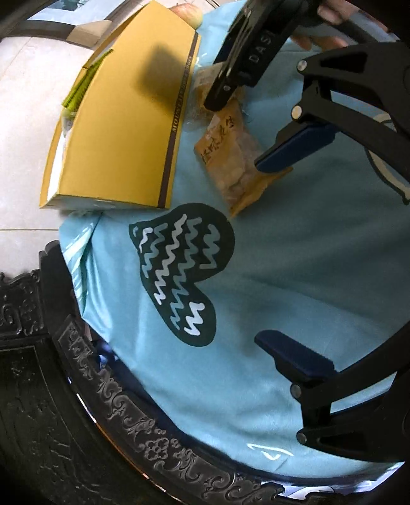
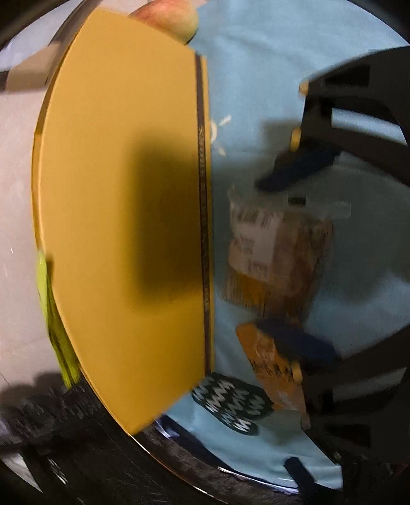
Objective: Organize snacks
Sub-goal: 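Move both open tools back to the last snacks, then grasp the brown peanut bag with the left tool while the right tool grasps the clear bread pack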
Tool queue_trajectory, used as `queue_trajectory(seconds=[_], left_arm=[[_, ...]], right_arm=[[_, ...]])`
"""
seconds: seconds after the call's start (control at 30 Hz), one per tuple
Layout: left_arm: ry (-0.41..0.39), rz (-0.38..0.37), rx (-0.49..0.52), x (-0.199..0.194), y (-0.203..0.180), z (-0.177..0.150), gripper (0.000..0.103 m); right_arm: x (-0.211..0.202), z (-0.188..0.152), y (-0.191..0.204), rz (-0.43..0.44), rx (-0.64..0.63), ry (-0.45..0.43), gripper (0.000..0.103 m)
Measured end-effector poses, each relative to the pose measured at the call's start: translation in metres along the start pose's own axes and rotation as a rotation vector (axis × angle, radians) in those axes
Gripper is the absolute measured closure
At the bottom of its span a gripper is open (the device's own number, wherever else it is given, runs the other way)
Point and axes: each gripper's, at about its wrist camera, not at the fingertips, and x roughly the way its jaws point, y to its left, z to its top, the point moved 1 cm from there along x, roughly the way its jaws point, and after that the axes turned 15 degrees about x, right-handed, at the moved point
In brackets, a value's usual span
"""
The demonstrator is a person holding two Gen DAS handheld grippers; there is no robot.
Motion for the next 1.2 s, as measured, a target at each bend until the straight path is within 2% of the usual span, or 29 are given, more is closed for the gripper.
queue_trajectory(seconds=[0.03, 0.17, 0.3, 0.4, 0.47, 0.6, 0.63, 0.7, 0.73, 0.8, 0.93, 1.0, 1.07, 1.2], left_arm=[[0.0, 0.002, 0.005, 0.001, -0.001, 0.0, 0.002], [-0.005, -0.028, 0.044, 0.001, -0.01, 0.002, 0.002], [-0.012, -0.027, 0.127, 0.003, -0.031, 0.007, 0.002], [-0.016, -0.049, 0.166, 0.005, -0.043, 0.012, 0.002], [-0.016, -0.068, 0.182, 0.006, -0.052, 0.017, 0.002], [0.005, -0.132, 0.192, 0.012, -0.062, 0.028, 0.002], [0.011, -0.139, 0.188, 0.015, -0.064, 0.03, 0.002], [0.017, -0.142, 0.182, 0.02, -0.066, 0.036, 0.002], [0.02, -0.142, 0.176, 0.023, -0.068, 0.038, 0.002], [0.039, -0.15, 0.162, 0.03, -0.068, 0.044, 0.002], [0.124, -0.236, 0.069, 0.043, -0.06, 0.05, 0.002], [0.143, -0.281, 0.007, 0.042, -0.052, 0.052, 0.002], [0.139, -0.283, -0.015, 0.04, -0.048, 0.054, 0.002], [0.183, -0.27, -0.024, 0.046, -0.052, 0.054, 0.002]], right_arm=[[-0.004, 0.001, 0.0, 0.008, -0.001, 0.006, 0.05], [-0.025, 0.003, -0.016, 0.044, 0.046, 0.01, 0.063], [-0.05, 0.0, -0.036, 0.107, 0.094, 0.013, 0.078], [-0.059, -0.007, -0.049, 0.095, 0.093, 0.018, 0.079], [-0.051, -0.01, -0.053, 0.104, 0.085, 0.06, 0.077], [-0.046, -0.016, -0.049, 0.095, 0.014, 0.11, 0.056], [-0.046, -0.018, -0.048, 0.081, -0.006, 0.119, 0.055], [-0.051, -0.02, -0.048, 0.072, -0.036, 0.115, 0.052], [-0.054, -0.021, -0.05, 0.055, -0.052, 0.104, 0.042], [-0.062, -0.022, -0.054, -0.001, -0.095, 0.031, 0.033], [-0.07, -0.018, -0.059, -0.019, -0.212, -0.022, 0.031], [-0.068, -0.015, -0.056, -0.008, -0.26, -0.02, 0.025], [-0.067, -0.014, -0.052, 0.006, -0.306, -0.021, 0.025], [-0.055, -0.016, -0.035, 0.008, -0.419, -0.013, 0.025]])
